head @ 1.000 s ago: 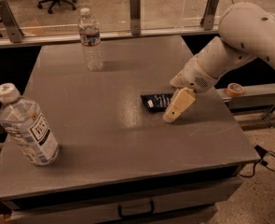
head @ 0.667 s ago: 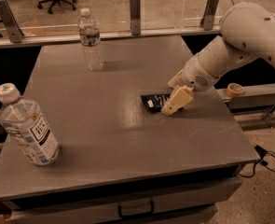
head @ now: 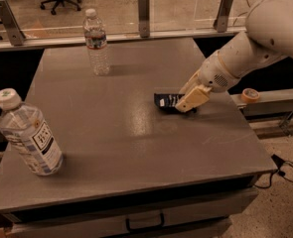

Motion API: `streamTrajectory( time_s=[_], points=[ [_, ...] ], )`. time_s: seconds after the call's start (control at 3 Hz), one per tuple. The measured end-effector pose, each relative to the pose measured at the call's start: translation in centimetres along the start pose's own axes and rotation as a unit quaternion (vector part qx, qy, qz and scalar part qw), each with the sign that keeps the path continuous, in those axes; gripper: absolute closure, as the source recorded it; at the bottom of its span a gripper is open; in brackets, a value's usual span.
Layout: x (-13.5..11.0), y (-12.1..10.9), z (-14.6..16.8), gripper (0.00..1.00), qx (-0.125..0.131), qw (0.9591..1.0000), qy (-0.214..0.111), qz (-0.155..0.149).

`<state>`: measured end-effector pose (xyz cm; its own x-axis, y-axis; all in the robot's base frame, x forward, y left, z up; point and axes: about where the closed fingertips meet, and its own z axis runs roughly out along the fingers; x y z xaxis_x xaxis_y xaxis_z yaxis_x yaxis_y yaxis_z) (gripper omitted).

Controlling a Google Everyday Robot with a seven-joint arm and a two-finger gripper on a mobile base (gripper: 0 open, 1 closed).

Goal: Move rxbar blueberry near water bottle

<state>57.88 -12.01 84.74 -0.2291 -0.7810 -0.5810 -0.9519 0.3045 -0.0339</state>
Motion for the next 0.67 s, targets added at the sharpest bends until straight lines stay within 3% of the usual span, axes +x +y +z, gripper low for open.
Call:
streamTrajectory(
  time_s=[0.33,0.67],
  points=[
    [-0.32,-0.90,-2.20,1.00,0.025,0.9996,-0.015,0.000],
    [-0.32,-0.90,-2.20,1.00,0.025,0.9996,-0.015,0.000]
  ],
)
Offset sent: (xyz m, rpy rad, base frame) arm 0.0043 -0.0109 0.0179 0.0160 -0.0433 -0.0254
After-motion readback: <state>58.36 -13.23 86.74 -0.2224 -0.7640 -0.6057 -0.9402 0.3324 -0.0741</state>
